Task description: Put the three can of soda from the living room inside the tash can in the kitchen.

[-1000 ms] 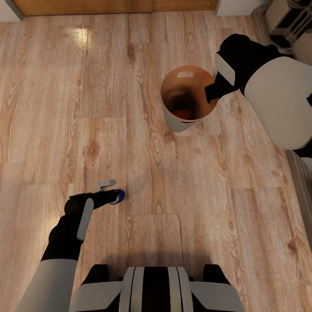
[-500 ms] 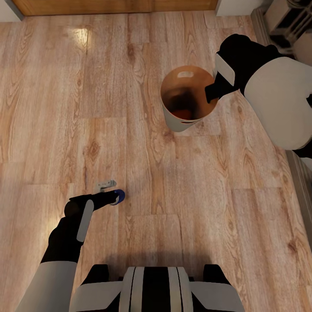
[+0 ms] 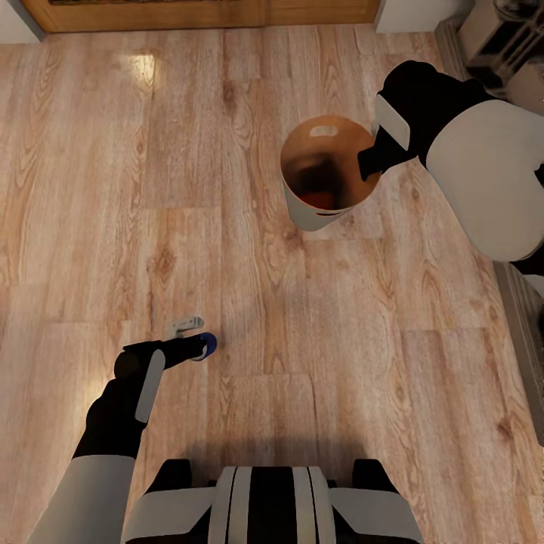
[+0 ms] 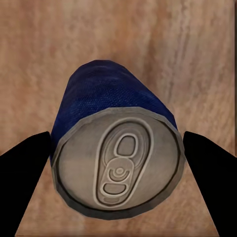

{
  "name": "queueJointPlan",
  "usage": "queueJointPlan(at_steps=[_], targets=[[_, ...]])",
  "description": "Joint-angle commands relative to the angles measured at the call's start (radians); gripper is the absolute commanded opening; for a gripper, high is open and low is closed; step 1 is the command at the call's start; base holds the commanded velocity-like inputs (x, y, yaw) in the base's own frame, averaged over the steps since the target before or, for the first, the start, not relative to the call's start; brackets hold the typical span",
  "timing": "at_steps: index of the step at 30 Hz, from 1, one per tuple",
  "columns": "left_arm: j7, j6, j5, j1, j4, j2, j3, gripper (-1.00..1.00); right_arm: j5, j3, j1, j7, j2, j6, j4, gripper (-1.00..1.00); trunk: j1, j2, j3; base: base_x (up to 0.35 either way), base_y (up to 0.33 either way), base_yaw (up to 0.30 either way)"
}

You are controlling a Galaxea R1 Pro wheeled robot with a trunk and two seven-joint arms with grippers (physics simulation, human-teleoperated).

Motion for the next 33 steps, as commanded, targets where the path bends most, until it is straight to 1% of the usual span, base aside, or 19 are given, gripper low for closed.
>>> queueJointPlan(at_steps=[1,13,18,26,29,30,33], targets=[[0.0,0.0,0.0,0.0,0.0,0.0,0.0,-1.0,-0.009,-0.01,0.0,0.0,0.0,0.0,-0.002,-1.0,-0.004,0.007,0.003,0.0,0.0,0.0],[-0.001,0.001,0.001,0.0,0.0,0.0,0.001,-1.0,-0.009,-0.012,0.002,0.0,-0.001,0.0,-0.002,-1.0,-0.05,0.091,0.041,0.0,0.0,0.0],[-0.001,0.001,0.001,0.0,0.0,0.0,0.001,-1.0,-0.009,-0.012,0.016,0.0,-0.002,0.0,-0.004,-1.0,-0.069,0.126,0.061,0.0,0.0,0.0],[-0.001,0.001,0.001,0.0,0.0,0.0,0.0,-1.0,-0.009,-0.013,0.103,0.0,-0.004,0.0,-0.011,-1.0,-0.1,0.182,0.097,0.0,0.0,0.0],[-0.001,0.001,0.001,0.0,0.0,0.0,0.0,-1.0,-0.009,-0.013,0.134,0.001,-0.004,0.0,-0.029,-1.0,-0.111,0.203,0.111,0.0,0.0,0.0],[-0.001,0.0,0.0,0.0,0.001,0.0,0.0,-1.0,-0.009,-0.013,0.162,0.001,-0.004,0.0,-0.06,-1.0,-0.115,0.21,0.116,0.0,0.0,0.0],[-0.001,-0.001,0.0,0.0,0.001,0.0,-0.001,-1.0,-0.008,-0.013,0.207,0.001,-0.005,0.0,-0.127,-1.0,-0.127,0.231,0.13,0.0,0.0,0.0]])
